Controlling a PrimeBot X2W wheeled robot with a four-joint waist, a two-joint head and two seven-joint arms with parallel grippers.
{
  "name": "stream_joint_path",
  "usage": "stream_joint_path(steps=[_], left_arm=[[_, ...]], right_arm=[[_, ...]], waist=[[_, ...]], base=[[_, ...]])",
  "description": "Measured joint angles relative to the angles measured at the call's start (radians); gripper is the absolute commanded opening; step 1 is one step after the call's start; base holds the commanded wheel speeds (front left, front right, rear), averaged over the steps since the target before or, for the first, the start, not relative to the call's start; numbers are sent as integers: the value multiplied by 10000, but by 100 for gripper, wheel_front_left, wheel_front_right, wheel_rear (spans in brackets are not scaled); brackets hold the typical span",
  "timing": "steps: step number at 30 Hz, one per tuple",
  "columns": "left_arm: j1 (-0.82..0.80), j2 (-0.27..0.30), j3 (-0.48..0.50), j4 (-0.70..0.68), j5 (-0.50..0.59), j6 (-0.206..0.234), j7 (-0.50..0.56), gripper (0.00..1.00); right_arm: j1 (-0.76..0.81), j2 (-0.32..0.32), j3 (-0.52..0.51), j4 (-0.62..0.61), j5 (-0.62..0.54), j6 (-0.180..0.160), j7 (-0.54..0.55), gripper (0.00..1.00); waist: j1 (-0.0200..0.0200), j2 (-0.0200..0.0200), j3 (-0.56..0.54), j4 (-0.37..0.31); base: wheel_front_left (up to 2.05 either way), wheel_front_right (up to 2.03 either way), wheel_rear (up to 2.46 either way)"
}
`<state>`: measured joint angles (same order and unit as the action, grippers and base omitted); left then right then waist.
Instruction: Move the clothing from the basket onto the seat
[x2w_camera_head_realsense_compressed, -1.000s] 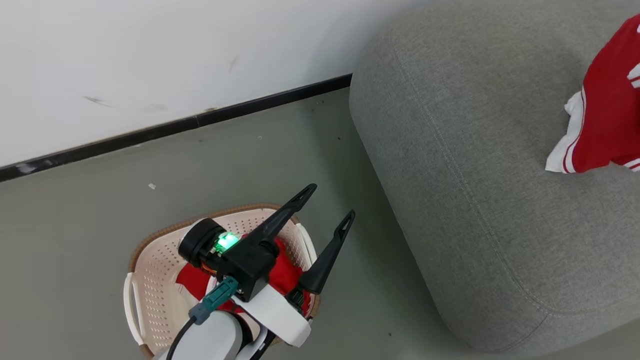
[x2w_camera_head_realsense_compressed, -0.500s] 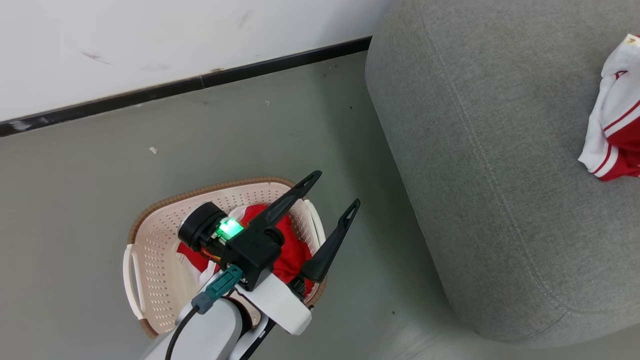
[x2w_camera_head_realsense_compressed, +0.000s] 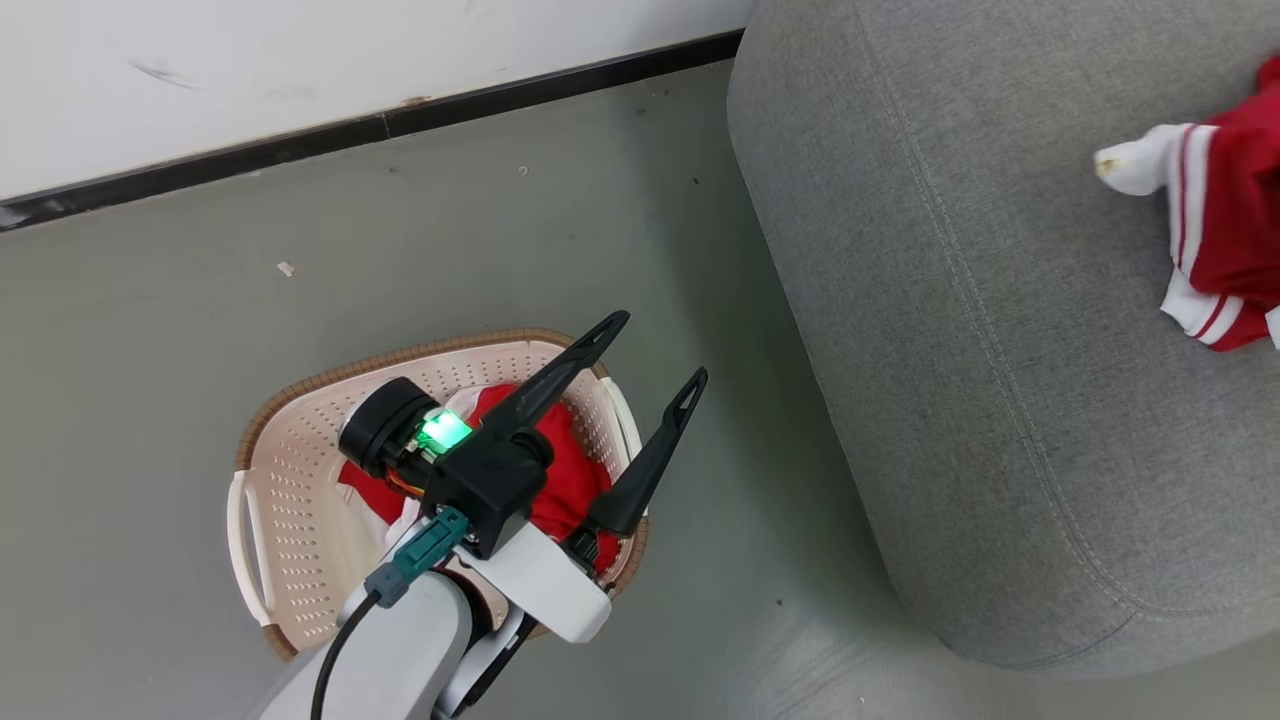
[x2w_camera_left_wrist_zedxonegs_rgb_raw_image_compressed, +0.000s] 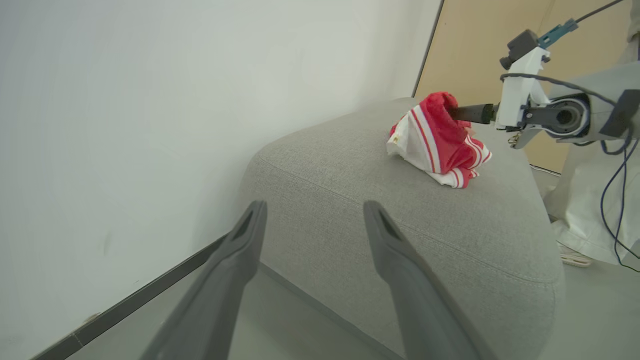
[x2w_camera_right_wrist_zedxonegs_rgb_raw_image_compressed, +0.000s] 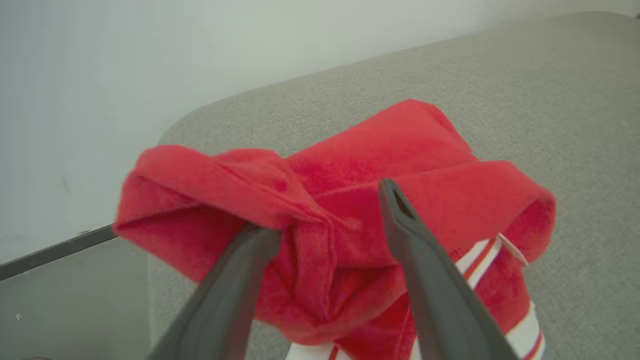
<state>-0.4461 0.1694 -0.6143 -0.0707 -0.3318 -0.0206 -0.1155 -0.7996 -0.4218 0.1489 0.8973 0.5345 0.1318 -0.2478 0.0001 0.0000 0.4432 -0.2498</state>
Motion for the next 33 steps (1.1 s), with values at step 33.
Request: stream_joint_path(steps=[33], left_arm=[[1077,399,1894,1168,-658,732,-1078,100]], right_arm=[[2368,848,-299,-4794,-1198,-8,-46,100]], waist=[[0,0,-1504,-544]], base=[[0,0,0]])
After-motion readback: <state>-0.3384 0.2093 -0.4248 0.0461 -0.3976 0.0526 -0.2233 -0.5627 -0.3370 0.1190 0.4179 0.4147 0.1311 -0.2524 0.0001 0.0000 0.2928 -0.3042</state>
